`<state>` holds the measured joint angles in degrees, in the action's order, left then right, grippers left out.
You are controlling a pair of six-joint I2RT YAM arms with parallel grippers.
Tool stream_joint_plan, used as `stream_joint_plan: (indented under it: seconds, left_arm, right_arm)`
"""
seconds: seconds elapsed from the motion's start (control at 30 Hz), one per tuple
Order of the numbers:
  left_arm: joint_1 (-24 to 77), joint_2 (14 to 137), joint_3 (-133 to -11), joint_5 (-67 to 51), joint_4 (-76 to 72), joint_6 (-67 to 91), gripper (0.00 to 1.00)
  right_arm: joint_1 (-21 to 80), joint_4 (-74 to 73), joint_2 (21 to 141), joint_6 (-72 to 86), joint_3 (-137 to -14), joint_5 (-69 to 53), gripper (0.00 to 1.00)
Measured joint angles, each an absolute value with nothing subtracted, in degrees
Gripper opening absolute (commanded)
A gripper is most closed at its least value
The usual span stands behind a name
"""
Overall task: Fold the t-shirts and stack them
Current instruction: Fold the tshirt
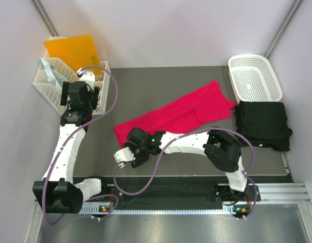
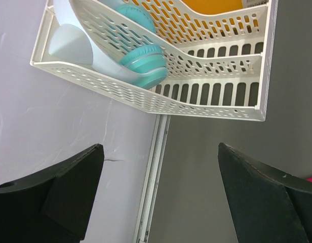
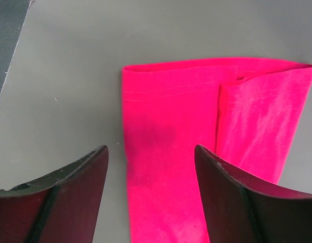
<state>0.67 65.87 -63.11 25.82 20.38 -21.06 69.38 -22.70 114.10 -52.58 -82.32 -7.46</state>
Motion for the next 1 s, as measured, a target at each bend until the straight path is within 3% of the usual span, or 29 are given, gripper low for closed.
stream_joint_plan:
  seconds: [0.57, 0.67, 0.7, 0.87, 1.0]
  left_arm:
    - [0.7, 67.2, -70.0, 24.9, 21.1, -20.9, 0.98]
    - [0.7, 67.8, -70.4, 24.8, 21.1, -20.8, 0.98]
    - [0.7, 67.8, -70.4, 24.7, 21.2, -20.6, 0.98]
    - [0.7, 67.9, -70.4, 24.4, 21.4, -20.3, 0.99]
    - [0.7, 67.9, -70.3, 24.5, 20.9, -20.9, 0.99]
  right_arm:
    - [69.4, -19.4, 116.7, -51.8, -81.0, -8.4, 0.64]
    - [69.4, -18.5, 117.1, -51.5, -81.1, -8.6, 0.58]
    - [69.4, -18.2, 117.4, -51.4, -81.2, -8.7, 0.49]
    - [69.5, -17.3, 119.1, -50.8, -82.7, -8.8, 0.27]
    - [69.6, -17.2, 119.7, -50.3, -83.0, -9.1, 0.0]
